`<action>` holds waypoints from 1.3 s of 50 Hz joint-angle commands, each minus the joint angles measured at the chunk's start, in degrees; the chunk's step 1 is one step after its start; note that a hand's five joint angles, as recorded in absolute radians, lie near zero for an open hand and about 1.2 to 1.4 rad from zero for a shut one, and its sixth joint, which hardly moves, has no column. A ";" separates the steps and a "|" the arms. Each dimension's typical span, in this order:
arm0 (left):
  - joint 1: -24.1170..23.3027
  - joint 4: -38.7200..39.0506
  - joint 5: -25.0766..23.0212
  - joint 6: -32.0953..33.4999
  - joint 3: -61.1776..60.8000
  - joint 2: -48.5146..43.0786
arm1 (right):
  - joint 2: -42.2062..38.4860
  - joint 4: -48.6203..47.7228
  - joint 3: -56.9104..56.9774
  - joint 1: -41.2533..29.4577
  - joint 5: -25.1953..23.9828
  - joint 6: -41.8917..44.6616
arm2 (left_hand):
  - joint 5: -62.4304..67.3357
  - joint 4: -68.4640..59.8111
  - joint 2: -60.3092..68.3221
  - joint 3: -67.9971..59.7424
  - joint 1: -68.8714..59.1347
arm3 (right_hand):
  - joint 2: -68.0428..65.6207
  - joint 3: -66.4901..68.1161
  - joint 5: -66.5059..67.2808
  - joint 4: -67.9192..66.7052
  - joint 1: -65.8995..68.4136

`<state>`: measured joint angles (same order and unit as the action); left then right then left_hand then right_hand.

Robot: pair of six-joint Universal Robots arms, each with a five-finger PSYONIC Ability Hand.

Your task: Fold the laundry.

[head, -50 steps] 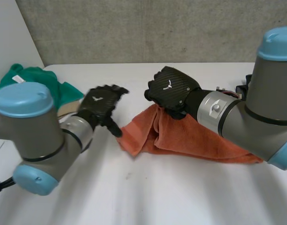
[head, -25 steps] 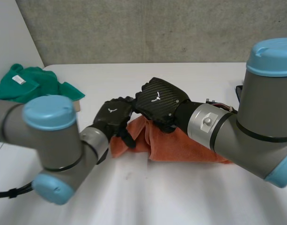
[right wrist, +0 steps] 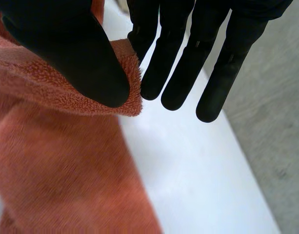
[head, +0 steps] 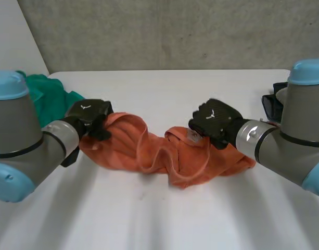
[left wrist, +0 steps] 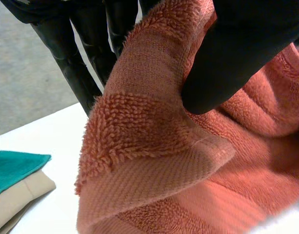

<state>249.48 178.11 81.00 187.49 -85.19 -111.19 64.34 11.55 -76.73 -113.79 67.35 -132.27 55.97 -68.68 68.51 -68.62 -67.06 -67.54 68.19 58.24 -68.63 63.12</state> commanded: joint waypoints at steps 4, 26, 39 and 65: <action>1.89 1.01 1.97 9.99 7.57 -8.16 | -11.59 -1.18 10.70 -0.56 6.56 4.03 | 14.03 -11.32 11.49 -11.38 -12.94 | -12.46 11.81 11.76 -11.37 16.88; 6.19 22.63 3.20 -4.86 25.53 -1.58 | -5.72 -42.49 25.86 4.45 16.32 -13.11 | 14.03 -11.32 11.49 -11.38 -12.94 | -12.46 11.81 11.76 -11.37 16.88; 8.30 25.97 1.97 3.31 -4.09 -0.43 | -5.98 -31.95 3.53 6.91 12.20 -12.14 | 14.03 -11.32 11.49 -11.38 -12.94 | -12.46 11.81 11.76 -11.37 16.88; 14.63 26.06 -2.16 17.11 -20.71 -2.37 | -5.45 -19.81 -8.96 11.22 9.11 -6.43 | -33.73 36.44 -36.26 36.38 34.81 | -12.46 11.81 11.76 -11.37 16.88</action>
<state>262.70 204.91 78.20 203.87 -104.75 -115.20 58.48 -8.54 -85.56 -102.93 76.11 -138.72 19.03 -29.17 29.77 -30.18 -29.65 -67.54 68.35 58.31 -68.69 63.60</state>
